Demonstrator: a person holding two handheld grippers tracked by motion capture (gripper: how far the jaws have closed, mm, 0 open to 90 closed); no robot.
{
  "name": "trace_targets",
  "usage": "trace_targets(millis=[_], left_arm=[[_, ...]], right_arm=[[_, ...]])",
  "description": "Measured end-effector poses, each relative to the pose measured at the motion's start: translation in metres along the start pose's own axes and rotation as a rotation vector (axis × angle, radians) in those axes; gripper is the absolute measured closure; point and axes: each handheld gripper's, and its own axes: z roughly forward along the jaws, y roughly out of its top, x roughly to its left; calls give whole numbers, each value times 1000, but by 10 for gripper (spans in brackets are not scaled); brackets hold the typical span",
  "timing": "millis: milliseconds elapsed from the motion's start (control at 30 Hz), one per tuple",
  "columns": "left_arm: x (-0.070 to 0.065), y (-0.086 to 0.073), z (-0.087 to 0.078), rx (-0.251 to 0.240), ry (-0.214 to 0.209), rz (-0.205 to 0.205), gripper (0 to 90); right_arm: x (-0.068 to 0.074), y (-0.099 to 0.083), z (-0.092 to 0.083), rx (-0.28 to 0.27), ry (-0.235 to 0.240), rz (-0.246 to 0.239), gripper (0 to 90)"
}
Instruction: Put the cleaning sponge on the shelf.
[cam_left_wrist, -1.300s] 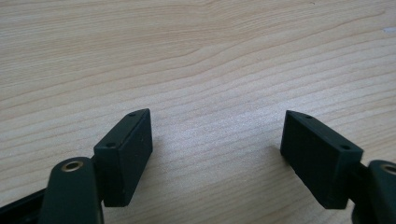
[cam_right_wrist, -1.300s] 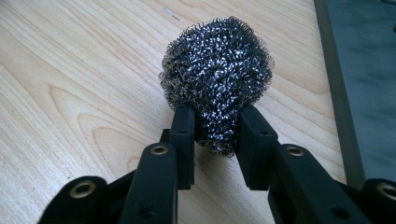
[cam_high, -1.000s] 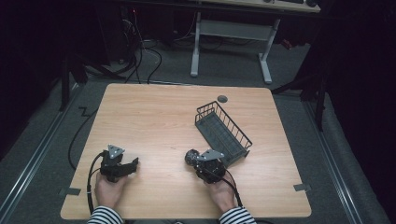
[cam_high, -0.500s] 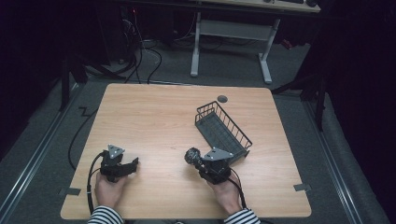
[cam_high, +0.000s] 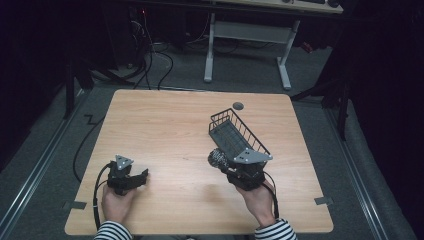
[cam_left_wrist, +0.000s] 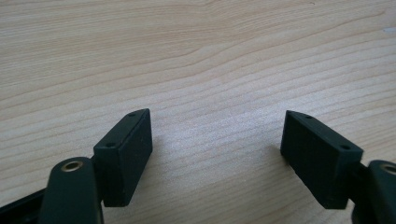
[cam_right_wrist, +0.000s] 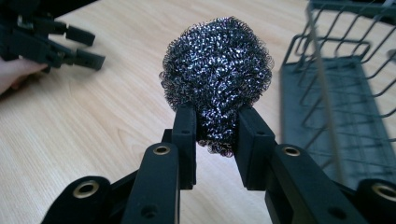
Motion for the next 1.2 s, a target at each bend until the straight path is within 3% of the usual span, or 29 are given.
trace_targets(millis=[133, 233, 633, 867, 1200], left_arm=[[0, 0, 0, 0, 1, 0, 255], [0, 0, 0, 0, 0, 1, 254], [0, 0, 0, 0, -1, 1, 253], [0, 0, 0, -1, 0, 1, 257], [0, 0, 1, -1, 2, 1, 260]], right_arm=[[-8, 6, -8, -10, 11, 15, 721], [-16, 11, -15, -19, -6, 12, 721], [-66, 21, -30, -26, -104, 82, 721], [-90, 18, -19, 46, -148, 113, 719], [-101, 21, -4, 130, -151, 95, 714]])
